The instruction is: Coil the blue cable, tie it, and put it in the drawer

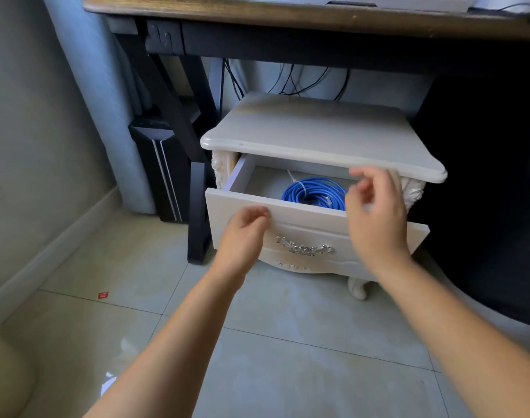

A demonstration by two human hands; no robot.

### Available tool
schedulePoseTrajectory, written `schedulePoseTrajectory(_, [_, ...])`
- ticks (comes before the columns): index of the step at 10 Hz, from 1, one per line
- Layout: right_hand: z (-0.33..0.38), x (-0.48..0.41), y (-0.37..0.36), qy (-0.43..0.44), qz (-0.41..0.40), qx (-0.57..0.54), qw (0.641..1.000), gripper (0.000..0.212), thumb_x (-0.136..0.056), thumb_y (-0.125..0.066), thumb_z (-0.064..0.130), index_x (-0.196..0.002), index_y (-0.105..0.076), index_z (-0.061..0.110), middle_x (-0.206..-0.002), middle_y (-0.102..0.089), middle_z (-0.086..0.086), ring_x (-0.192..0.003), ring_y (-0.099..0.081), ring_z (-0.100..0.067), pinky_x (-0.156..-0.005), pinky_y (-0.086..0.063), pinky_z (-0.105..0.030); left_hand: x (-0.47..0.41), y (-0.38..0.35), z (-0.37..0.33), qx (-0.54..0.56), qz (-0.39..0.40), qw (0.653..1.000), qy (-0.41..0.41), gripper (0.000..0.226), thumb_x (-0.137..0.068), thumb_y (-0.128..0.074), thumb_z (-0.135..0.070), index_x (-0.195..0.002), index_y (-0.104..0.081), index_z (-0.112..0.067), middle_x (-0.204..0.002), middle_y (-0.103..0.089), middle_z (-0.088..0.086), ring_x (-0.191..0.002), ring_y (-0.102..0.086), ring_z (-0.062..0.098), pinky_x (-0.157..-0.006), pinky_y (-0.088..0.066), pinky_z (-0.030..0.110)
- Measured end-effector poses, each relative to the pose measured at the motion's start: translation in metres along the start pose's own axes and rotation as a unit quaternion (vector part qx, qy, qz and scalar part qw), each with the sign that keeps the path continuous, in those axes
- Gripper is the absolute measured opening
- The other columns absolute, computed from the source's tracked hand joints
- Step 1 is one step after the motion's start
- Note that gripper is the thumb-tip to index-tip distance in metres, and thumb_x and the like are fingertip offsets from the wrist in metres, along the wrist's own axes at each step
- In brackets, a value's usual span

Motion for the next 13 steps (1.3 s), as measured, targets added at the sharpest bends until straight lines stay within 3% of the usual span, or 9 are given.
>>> schedulePoseTrajectory(1, [-0.003, 0.042, 0.005, 0.088, 0.008, 0.074, 0.993, 0.016, -0.085, -0.049, 0.015, -0.091, -0.061, 0.008, -0.083, -0.049, 0.0, -0.074, -0.047, -0.013, -0.07, -0.04, -0.028, 0.003, -0.007, -0.006, -0.124, -0.009, 0.988, -0.088, 0.033, -0.092, -0.051, -0.014, -0.122, -0.059, -0.024, -0.12, -0.056, -0.009, -0.106, -0.055, -0.002, -0.085, -0.044, 0.017])
schedulePoseTrajectory(2, [-0.051, 0.061, -0.013, 0.074, 0.086, 0.234, 0.966, 0.022, -0.08, -0.046, 0.027, -0.085, -0.063, 0.013, -0.082, -0.057, -0.006, -0.078, -0.057, -0.032, -0.068, -0.046, -0.039, -0.001, -0.016, -0.007, -0.223, -0.034, 0.962, -0.154, 0.036, -0.089, -0.053, -0.01, -0.123, -0.057, -0.021, -0.111, -0.049, -0.013, -0.12, -0.049, 0.012, -0.094, -0.043, 0.028])
schedulePoseTrajectory(3, [-0.073, 0.057, -0.023, 0.054, 0.121, 0.286, 0.949, 0.027, -0.077, -0.048, 0.026, -0.094, -0.065, 0.015, -0.088, -0.058, -0.009, -0.083, -0.057, -0.035, -0.072, -0.047, -0.041, -0.009, -0.021, -0.011, -0.263, -0.046, 0.947, -0.178, 0.033, -0.088, -0.054, -0.011, -0.12, -0.058, -0.018, -0.111, -0.051, -0.008, -0.12, -0.048, 0.02, -0.095, -0.042, 0.031])
schedulePoseTrajectory(4, [-0.087, 0.046, -0.04, 0.018, 0.159, 0.302, 0.94, 0.035, -0.073, -0.061, 0.018, -0.109, -0.065, 0.016, -0.097, -0.057, -0.01, -0.093, -0.056, -0.035, -0.08, -0.047, -0.042, -0.031, -0.031, -0.016, -0.343, -0.039, 0.914, -0.212, 0.038, -0.089, -0.056, -0.016, -0.127, -0.055, -0.015, -0.125, -0.053, 0.003, -0.12, -0.046, 0.025, -0.096, -0.042, 0.036])
schedulePoseTrajectory(6, [-0.111, 0.025, -0.065, -0.038, 0.223, 0.312, 0.923, 0.06, -0.084, -0.056, 0.018, -0.143, -0.043, 0.019, -0.134, -0.045, -0.009, -0.124, -0.039, -0.029, -0.103, -0.034, -0.041, -0.064, -0.056, -0.004, -0.48, 0.031, 0.845, -0.236, 0.061, -0.089, -0.053, -0.019, -0.147, -0.035, -0.017, -0.152, -0.033, 0.006, -0.137, -0.035, 0.028, -0.104, -0.04, 0.043])
schedulePoseTrajectory(8, [-0.132, 0.007, -0.089, -0.071, 0.266, 0.313, 0.909, 0.063, -0.092, -0.05, 0.026, -0.151, -0.027, 0.023, -0.154, -0.026, -0.008, -0.14, -0.025, -0.029, -0.111, -0.027, -0.041, -0.096, -0.078, -0.002, -0.519, 0.077, 0.821, -0.224, 0.068, -0.089, -0.053, -0.02, -0.151, -0.025, -0.021, -0.163, -0.012, 0.006, -0.148, -0.016, 0.028, -0.112, -0.028, 0.046])
schedulePoseTrajectory(10, [-0.148, -0.003, -0.105, -0.117, 0.3, 0.29, 0.901, 0.065, -0.096, -0.051, 0.032, -0.153, -0.021, 0.022, -0.163, -0.004, -0.008, -0.149, -0.011, -0.028, -0.118, -0.019, -0.045, -0.125, -0.088, -0.003, -0.51, 0.1, 0.831, -0.199, 0.07, -0.092, -0.05, -0.021, -0.154, -0.019, -0.017, -0.165, -0.01, 0.007, -0.151, -0.011, 0.024, -0.117, -0.025, 0.047])
schedulePoseTrajectory(12, [-0.143, 0.004, -0.107, -0.172, 0.346, 0.247, 0.888, 0.065, -0.098, -0.047, 0.037, -0.154, -0.015, 0.025, -0.164, 0.009, -0.002, -0.151, -0.004, -0.026, -0.119, -0.018, -0.047, -0.118, -0.092, 0.002, -0.539, 0.139, 0.816, -0.157, 0.068, -0.095, -0.048, -0.028, -0.155, -0.018, -0.02, -0.166, 0.001, 0.009, -0.152, 0.001, 0.025, -0.119, -0.018, 0.051])
schedulePoseTrajectory(13, [-0.129, -0.002, -0.097, -0.177, 0.362, 0.24, 0.883, 0.064, -0.099, -0.043, 0.039, -0.155, -0.014, 0.026, -0.165, 0.005, -0.003, -0.15, -0.005, -0.028, -0.119, -0.018, -0.047, -0.105, -0.092, -0.013, -0.544, 0.136, 0.809, -0.177, 0.066, -0.097, -0.047, -0.032, -0.155, -0.02, -0.021, -0.165, -0.001, 0.009, -0.152, 0.001, 0.024, -0.12, -0.016, 0.051])
Point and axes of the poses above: each hand's wrist, its own x-axis away from the middle knuckle, its own y-axis out of the back of the hand, z = x × y, the point moved 8 cm from there along -x, towards the middle knuckle
